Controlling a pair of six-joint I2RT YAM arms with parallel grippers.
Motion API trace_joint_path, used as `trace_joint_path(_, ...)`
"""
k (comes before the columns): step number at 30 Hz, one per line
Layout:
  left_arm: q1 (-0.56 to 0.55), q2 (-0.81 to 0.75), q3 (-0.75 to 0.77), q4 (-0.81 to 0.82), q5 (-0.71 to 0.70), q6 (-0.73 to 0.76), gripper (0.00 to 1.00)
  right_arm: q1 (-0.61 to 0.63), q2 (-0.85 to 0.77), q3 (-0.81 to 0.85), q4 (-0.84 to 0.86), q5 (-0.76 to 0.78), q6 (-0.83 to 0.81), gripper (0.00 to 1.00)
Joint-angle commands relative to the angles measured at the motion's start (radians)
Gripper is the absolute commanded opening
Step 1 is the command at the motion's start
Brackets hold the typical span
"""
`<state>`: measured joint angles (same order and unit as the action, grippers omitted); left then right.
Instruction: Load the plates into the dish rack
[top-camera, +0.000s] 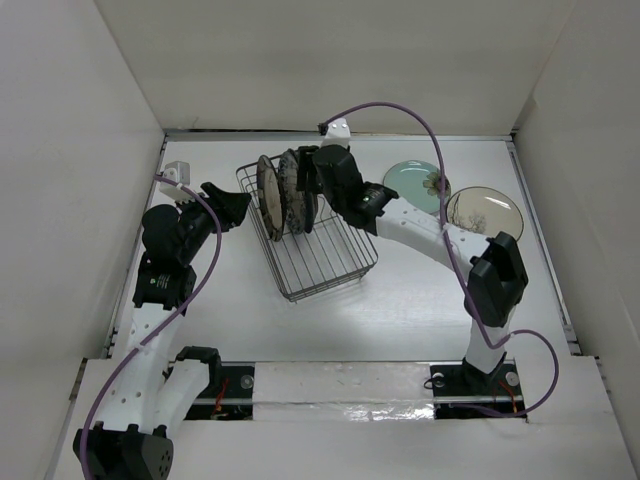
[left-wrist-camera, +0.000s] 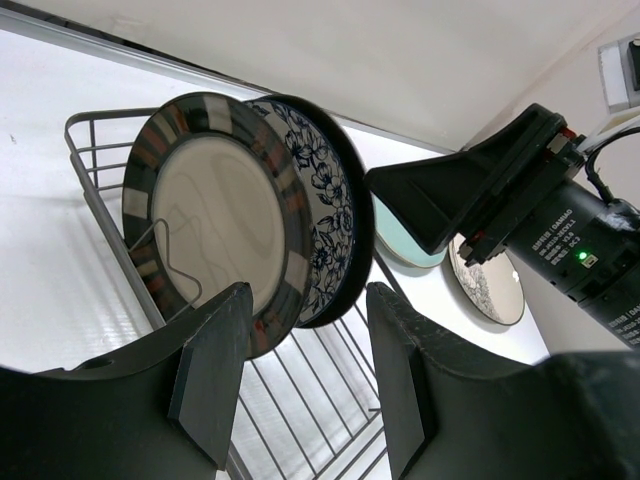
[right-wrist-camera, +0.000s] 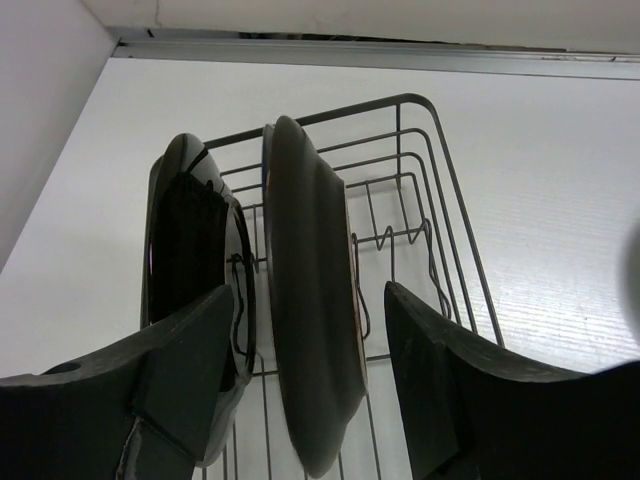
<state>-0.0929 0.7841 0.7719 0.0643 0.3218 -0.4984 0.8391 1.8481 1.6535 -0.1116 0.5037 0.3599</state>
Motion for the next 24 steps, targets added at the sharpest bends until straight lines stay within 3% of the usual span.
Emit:
trace_joint_path(1,-0.005,-0.005,-0.003,0.054,0.013,0.004,0.46,0.003,-0.072,0.003,0.049,0.004,0.008,0.68)
trace_joint_path(10,-0.005,-0.006,-0.002,0.052,0.01,0.008,0.46,0.003,-0.15,-0.035,0.084,-0.005,0.007,0.68)
trace_joint_path(12,-0.005,-0.006,-0.003,0.054,0.011,0.008,0.46,-0.021,-0.206,-0.096,0.099,0.019,0.005,0.61)
trace_joint_path(13,-0.005,-0.006,-0.002,0.054,0.011,0.008,0.46,-0.035,-0.231,-0.125,0.137,0.025,0.007,0.49)
trace_joint_path(14,-0.005,-0.006,-0.003,0.054,0.014,0.008,0.46,-0.052,-0.254,-0.159,0.148,0.029,0.013,0.19)
trace_joint_path(15,-0.005,-0.006,-0.003,0.054,0.013,0.008,0.46,-0.098,-0.303,-0.237,0.159,0.033,0.037,0.05)
trace_joint_path(16,-0.005,-0.008,-0.002,0.054,0.013,0.006,0.45,-0.125,-0.325,-0.282,0.179,0.032,0.054,0.0)
trace_joint_path(19,-0.005,-0.008,-0.005,0.055,0.016,0.004,0.39,-0.259,-0.398,-0.466,0.21,-0.03,0.16,0.0)
trace_joint_path(23,-0.005,-0.005,-0.005,0.061,0.025,0.003,0.13,-0.405,-0.463,-0.713,0.337,-0.122,0.318,0.0)
trace_joint_path(24,-0.005,-0.003,-0.006,0.063,0.025,0.003,0.08,-0.429,-0.466,-0.75,0.357,-0.137,0.376,0.04)
